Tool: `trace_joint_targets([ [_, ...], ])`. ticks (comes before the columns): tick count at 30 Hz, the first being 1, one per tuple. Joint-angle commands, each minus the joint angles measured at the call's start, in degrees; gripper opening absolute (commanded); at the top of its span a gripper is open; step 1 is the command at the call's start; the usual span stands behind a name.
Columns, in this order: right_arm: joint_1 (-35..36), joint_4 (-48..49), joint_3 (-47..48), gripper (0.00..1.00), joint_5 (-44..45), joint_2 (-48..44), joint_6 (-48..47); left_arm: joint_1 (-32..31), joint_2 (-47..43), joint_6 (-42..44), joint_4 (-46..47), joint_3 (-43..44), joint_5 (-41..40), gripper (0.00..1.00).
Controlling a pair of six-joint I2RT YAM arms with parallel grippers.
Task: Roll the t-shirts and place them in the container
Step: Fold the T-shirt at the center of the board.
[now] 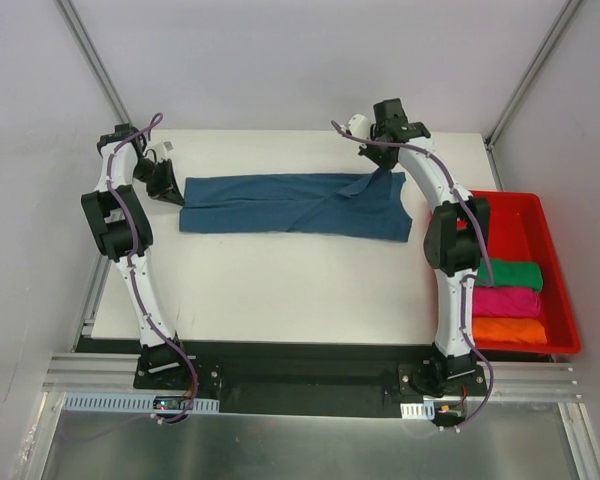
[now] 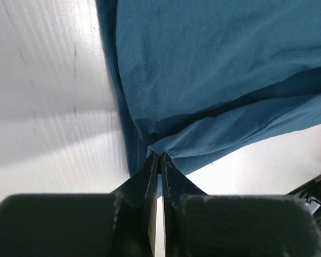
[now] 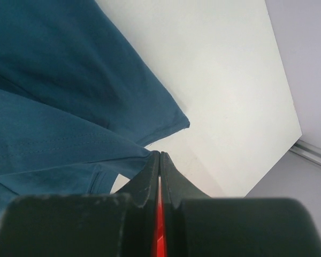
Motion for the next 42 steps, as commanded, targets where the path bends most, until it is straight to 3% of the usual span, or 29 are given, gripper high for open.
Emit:
trace_joint_targets([
  [1, 0.03, 1.42, 5.49, 0.01, 2.08, 1.97, -0.79, 0.1, -1.03, -0.05, 0.42, 1.67, -4.68, 0.0],
  [16, 1.0, 8.09, 9.97, 0.01, 5.07, 10.14, -0.18, -0.69, 0.99, -1.2, 2.79, 6.32, -11.38, 0.0],
  [17, 1.0, 8.8, 10.24, 0.01, 6.2, 11.1, 0.87, -0.78, 1.69, -1.02, 2.88, 6.94, -11.46, 0.02],
  [20, 1.09, 12.14, 10.86, 0.01, 9.71, 11.9, 3.94, -1.22, 2.84, -1.02, 3.32, 8.7, -13.22, 0.21],
  [21, 1.0, 13.27, 11.03, 0.03, 10.77, 11.99, 5.26, -1.31, 2.75, -1.19, 3.41, 8.7, -13.83, 0.28],
  [22, 1.09, 13.55, 11.12, 0.33, 11.74, 11.82, 6.49, -1.39, 2.58, -1.46, 3.49, 8.7, -14.1, 0.3],
  [23, 1.0, 13.55, 11.04, 0.44, 12.97, 11.38, 7.72, -1.31, 1.62, -1.63, 3.67, 8.7, -13.93, 0.31],
  [27, 1.35, 9.08, 7.54, 0.62, 12.46, 5.85, 14.57, -1.22, -2.25, -2.51, 4.19, 8.18, -14.46, 0.34],
  [34, 0.74, -1.55, -5.03, 0.67, 4.38, -7.07, 19.16, -0.69, -10.08, -3.48, 6.04, -6.22, -9.54, 0.38],
  [37, 0.39, -4.11, -13.47, 0.67, 0.51, -11.2, 18.81, -0.51, -10.35, -4.36, 6.13, -9.04, -7.51, 0.4],
  [42, -1.8, -7.63, -18.67, 0.68, -5.55, -12.09, 19.42, -0.43, -8.33, -3.75, 6.39, -10.46, -8.12, 0.41],
])
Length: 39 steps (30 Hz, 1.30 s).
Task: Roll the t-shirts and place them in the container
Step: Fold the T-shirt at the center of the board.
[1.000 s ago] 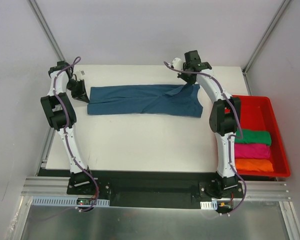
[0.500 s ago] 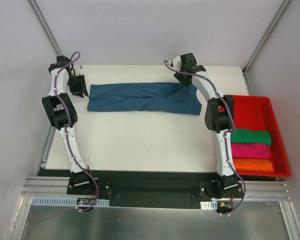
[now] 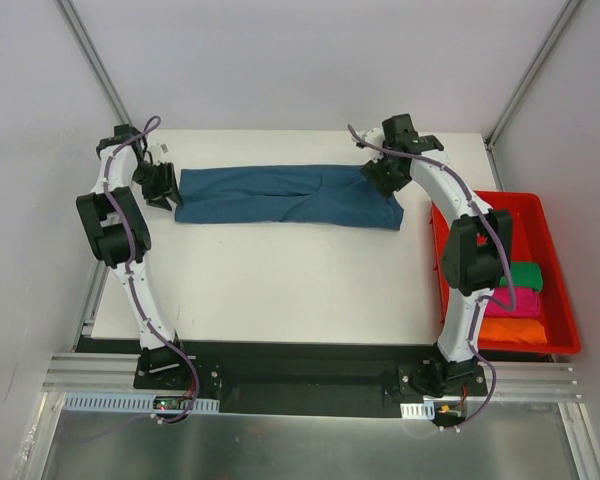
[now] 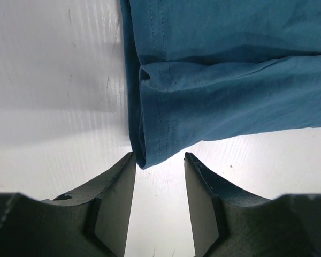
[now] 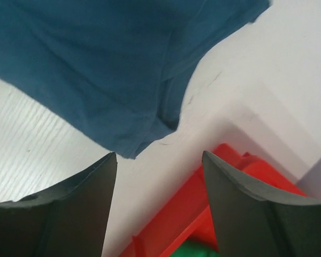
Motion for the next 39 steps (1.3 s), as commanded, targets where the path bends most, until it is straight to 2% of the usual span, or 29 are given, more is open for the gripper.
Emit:
trace_joint_targets([
  [1, -2.68, -6.95, -3.55, 0.68, -8.66, 0.26, 2.2, 0.42, -0.37, -0.31, -0.16, -0.89, 1.25, 0.41],
  [4, -4.36, -10.72, -2.68, 0.67, -13.5, 1.92, 1.94, 0.78, 1.39, -0.23, -0.07, -0.36, 2.13, 0.41],
  [10, -6.29, -13.11, -3.55, 0.62, -15.79, 5.35, -2.11, 0.6, 3.32, 1.09, 0.01, 0.17, 6.08, 0.41],
  [19, -8.75, -16.53, 1.1, 0.5, -22.21, 11.32, -6.14, 0.6, 5.43, 3.9, -0.87, 0.08, 8.9, 0.38],
  [22, -8.84, -17.77, 2.08, 0.45, -23.88, 12.91, -7.11, 0.6, 6.31, 4.96, -1.48, 0.43, 9.86, 0.32],
  [25, -8.84, -17.68, 2.08, 0.34, -24.41, 13.97, -7.73, 0.6, 6.93, 5.66, -1.83, 0.7, 10.39, 0.24],
  [26, -8.84, -17.68, 2.16, 0.27, -24.5, 14.32, -7.99, 0.6, 6.93, 6.01, -2.01, 0.78, 10.31, 0.22],
  [28, -9.1, -17.86, 2.17, 0.2, -24.5, 14.67, -8.87, 0.6, 7.02, 6.63, -2.36, 1.05, 10.3, 0.14],
  [29, -9.11, -17.94, 2.17, 0.12, -24.5, 14.85, -9.66, 0.78, 7.02, 6.98, -2.53, 1.22, 10.39, 0.11],
  [31, -9.54, -19.25, 2.78, 0.05, -24.5, 15.2, -10.8, 1.04, 6.67, 7.6, -3.24, 1.49, 10.57, 0.0],
  [32, -9.72, -20.05, 3.13, 0.01, -24.41, 15.46, -11.85, 1.39, 6.41, 7.95, -3.85, 1.31, 10.74, 0.0],
  [39, -12.79, -29.79, 4.8, 0.01, -26.17, 14.15, -17.3, 5.95, -1.49, 10.76, -5.7, -5.71, 12.06, 0.0],
])
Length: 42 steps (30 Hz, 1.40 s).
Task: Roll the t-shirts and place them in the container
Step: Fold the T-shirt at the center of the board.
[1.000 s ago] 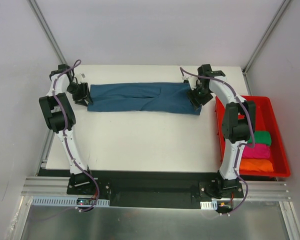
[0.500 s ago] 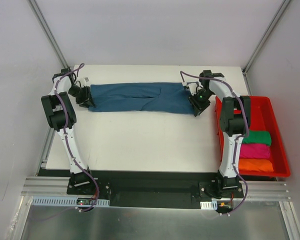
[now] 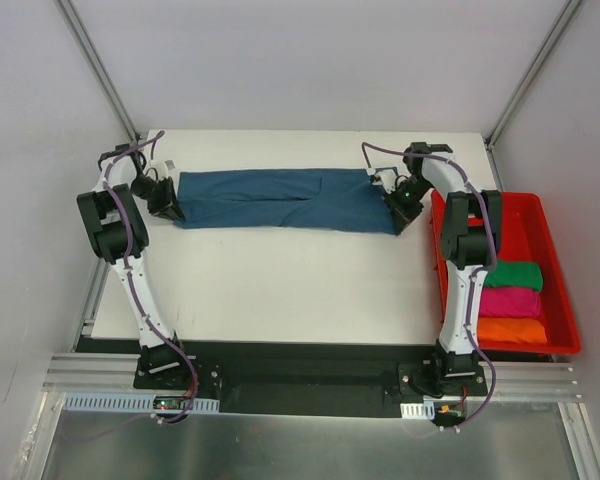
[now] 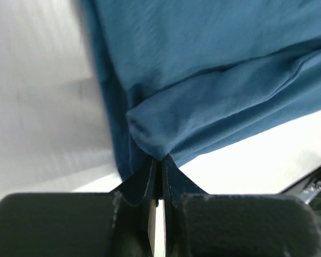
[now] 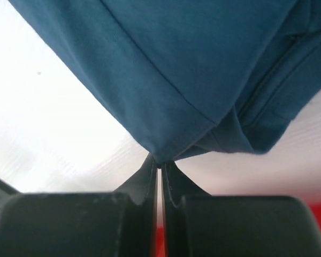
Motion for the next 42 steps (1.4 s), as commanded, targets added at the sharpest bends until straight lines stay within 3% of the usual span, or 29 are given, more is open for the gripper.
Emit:
trace_joint_targets([
  [1, -2.7, -10.64, 2.07, 0.01, -2.5, -2.11, -6.36, 4.41, -8.76, 3.57, -4.45, -5.04, 1.77, 0.0],
  [8, -2.88, -15.92, -7.94, 0.01, -2.5, -7.9, -9.45, 5.38, -17.98, 8.31, -7.45, -22.32, 4.93, 0.01],
  [12, -2.96, -14.43, -14.79, 0.02, -2.5, -12.13, -6.73, 5.47, -24.3, 8.23, -6.39, -31.66, 3.97, 0.08],
  [13, -2.88, -14.43, -15.15, 0.15, -2.41, -12.75, -5.59, 5.47, -25.54, 7.88, -5.17, -34.99, 3.1, 0.14],
  [16, -2.88, -15.48, -12.54, 0.33, -3.55, -15.99, -3.73, 5.56, -30.38, 7.79, -4.11, -38.17, 0.02, 0.28],
  [18, -2.96, -17.06, -9.29, 0.43, -5.92, -18.19, -1.89, 5.47, -33.63, 7.88, -4.1, -37.66, -2.26, 0.38],
  [23, -2.79, -16.28, 3.0, 0.56, -8.3, -18.21, 4.6, 5.47, -33.83, 8.5, -3.05, -30.11, -2.98, 0.41],
  [32, 2.12, -11.0, 14.8, 0.58, -8.82, -11.79, 8.13, 3.01, -27.14, 17.54, -2.0, -25.09, -4.29, 0.42],
  [42, 6.7, -7.75, 15.51, 0.58, -8.92, -9.51, 8.13, -2.35, -21.78, 21.33, -0.07, -24.56, -8.68, 0.43],
])
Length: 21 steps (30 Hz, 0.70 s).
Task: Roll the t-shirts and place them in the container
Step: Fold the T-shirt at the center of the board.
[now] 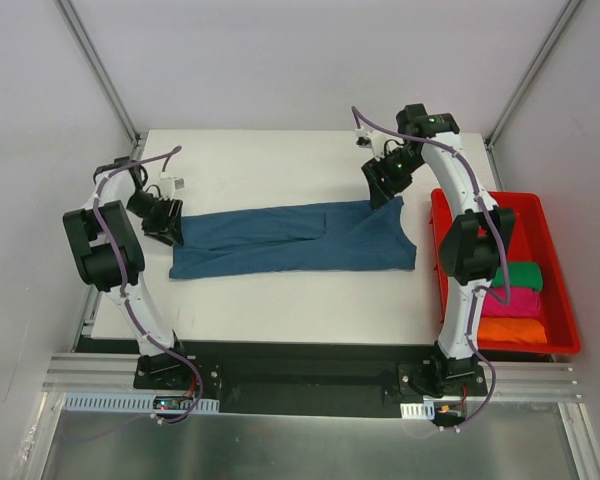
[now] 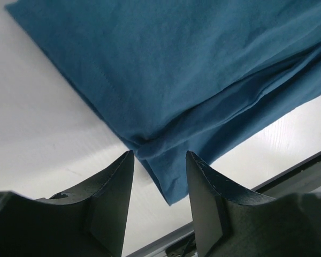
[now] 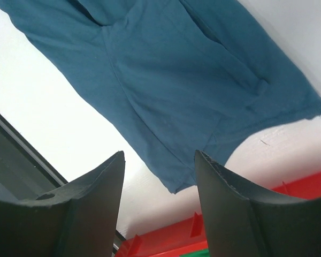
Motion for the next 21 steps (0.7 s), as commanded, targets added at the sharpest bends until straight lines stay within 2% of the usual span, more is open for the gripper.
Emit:
trace_joint_targets([
  [1, 1.41, 1.43, 3.42, 0.57, -1.03, 1.34, 1.47, -2.77, 2.0, 3.38, 0.66, 1.23, -3.46, 0.43],
  [9, 2.56, 2.22, 1.68, 0.58, -0.59, 0.73, 1.91, -4.7, 2.28, 4.7, 0.66, 0.27, -6.98, 0.39],
  [12, 2.64, 2.4, 1.41, 0.58, -0.41, 0.64, 2.08, -4.62, 0.08, 6.45, 0.66, -1.31, -8.22, 0.4],
  [16, 2.91, 2.66, 1.41, 0.58, -0.23, 0.72, 2.35, -4.53, -3.52, 11.37, 0.66, -3.6, -5.59, 0.43],
  [21, 3.7, 2.66, 1.15, 0.57, -0.06, 0.73, 2.44, -4.53, -3.44, 14.1, 0.57, -4.66, -5.23, 0.44],
])
